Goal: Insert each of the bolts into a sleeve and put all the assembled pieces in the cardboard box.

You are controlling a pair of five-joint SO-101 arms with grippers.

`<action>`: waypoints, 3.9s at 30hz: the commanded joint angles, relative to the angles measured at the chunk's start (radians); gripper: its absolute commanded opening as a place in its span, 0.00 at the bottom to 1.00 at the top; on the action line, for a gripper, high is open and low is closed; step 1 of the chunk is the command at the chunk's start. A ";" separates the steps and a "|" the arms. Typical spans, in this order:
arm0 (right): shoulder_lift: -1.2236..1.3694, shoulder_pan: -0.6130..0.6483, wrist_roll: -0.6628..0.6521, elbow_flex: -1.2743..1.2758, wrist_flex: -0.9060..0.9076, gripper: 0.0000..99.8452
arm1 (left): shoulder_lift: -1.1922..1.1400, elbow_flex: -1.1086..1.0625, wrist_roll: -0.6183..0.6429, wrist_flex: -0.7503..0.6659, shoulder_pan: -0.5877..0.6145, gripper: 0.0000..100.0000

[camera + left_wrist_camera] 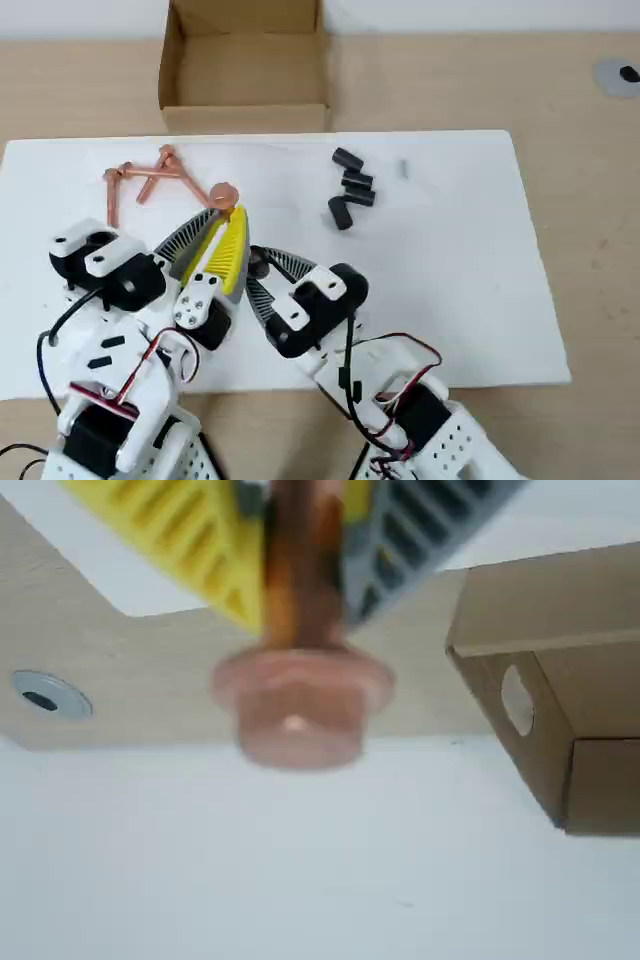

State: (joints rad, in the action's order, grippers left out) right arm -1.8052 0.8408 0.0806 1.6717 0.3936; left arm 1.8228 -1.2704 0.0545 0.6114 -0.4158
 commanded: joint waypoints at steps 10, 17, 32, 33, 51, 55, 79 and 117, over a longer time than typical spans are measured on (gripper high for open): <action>-0.153 0.015 0.006 -0.010 -0.026 0.01 | 0.004 -0.002 0.009 -0.017 -0.074 0.01; -0.153 0.015 0.003 -0.010 -0.026 0.01 | 0.004 -0.002 0.006 -0.017 -0.068 0.01; -0.153 0.013 0.003 -0.010 -0.028 0.01 | 0.004 0.058 -0.018 0.110 -0.068 0.01; -0.153 0.013 0.003 -0.012 -0.028 0.01 | 0.004 0.061 -0.018 0.112 -0.068 0.01; -0.150 0.012 -0.017 -0.041 -0.023 0.01 | 0.004 0.196 -0.032 0.404 -0.074 0.14; -0.148 0.008 -0.051 -0.041 -0.023 0.01 | 0.002 0.287 -0.032 0.519 -0.075 0.14; -0.143 -0.133 -0.025 0.010 0.046 0.01 | 0.001 0.302 -0.212 0.776 0.279 0.01; 0.897 -0.234 0.008 -0.931 0.011 0.01 | 0.001 0.258 -0.215 0.735 0.397 0.01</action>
State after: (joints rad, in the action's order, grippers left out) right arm -1.0349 0.6214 0.0790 0.9244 0.4411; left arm 1.8228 -1.0065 -0.1511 1.3679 -0.0292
